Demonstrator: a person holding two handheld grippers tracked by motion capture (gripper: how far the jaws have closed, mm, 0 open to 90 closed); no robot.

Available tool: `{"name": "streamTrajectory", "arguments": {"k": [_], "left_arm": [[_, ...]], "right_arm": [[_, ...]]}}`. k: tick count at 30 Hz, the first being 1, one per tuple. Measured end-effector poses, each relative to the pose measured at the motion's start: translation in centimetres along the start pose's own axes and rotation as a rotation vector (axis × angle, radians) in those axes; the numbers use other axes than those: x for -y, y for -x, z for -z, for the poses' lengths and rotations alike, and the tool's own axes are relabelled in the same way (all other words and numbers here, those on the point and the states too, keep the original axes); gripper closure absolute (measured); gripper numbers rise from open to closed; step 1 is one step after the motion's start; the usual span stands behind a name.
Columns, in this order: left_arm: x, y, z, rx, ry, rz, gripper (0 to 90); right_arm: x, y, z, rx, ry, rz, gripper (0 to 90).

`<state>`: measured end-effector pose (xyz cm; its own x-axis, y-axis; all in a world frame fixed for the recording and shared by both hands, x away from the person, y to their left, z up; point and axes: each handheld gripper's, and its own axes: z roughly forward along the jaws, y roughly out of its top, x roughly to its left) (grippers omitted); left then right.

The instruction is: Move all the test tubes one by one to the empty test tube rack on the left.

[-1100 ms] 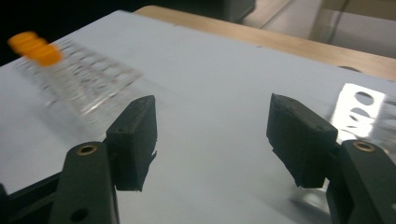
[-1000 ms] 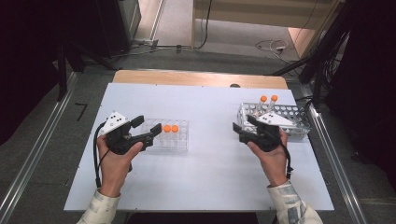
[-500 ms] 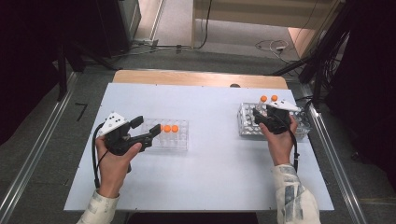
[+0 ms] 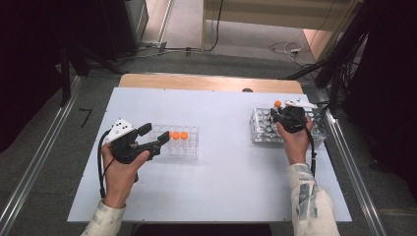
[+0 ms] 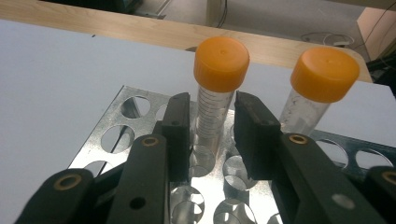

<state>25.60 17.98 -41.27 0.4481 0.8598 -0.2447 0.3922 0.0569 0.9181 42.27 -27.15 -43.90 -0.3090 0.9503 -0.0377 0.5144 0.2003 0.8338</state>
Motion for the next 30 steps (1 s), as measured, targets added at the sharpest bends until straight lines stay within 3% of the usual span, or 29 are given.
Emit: {"name": "streamTrajectory", "arguments": {"k": [10,15,30], "left_arm": [[0.1,0.0,-0.1,0.002,-0.008,-0.002,25.9],[0.1,-0.1,0.0,-0.001,-0.007,0.000,25.9],[0.0,0.1,0.1,-0.002,0.000,0.001,24.5]], "right_arm": [[-0.4,0.1,-0.9,-0.003,-0.025,0.009,70.9],[-0.5,-0.2,-0.7,-0.004,-0.008,0.015,71.8],[-2.7,-0.3,3.6,-0.034,0.117,0.020,72.0]]}}
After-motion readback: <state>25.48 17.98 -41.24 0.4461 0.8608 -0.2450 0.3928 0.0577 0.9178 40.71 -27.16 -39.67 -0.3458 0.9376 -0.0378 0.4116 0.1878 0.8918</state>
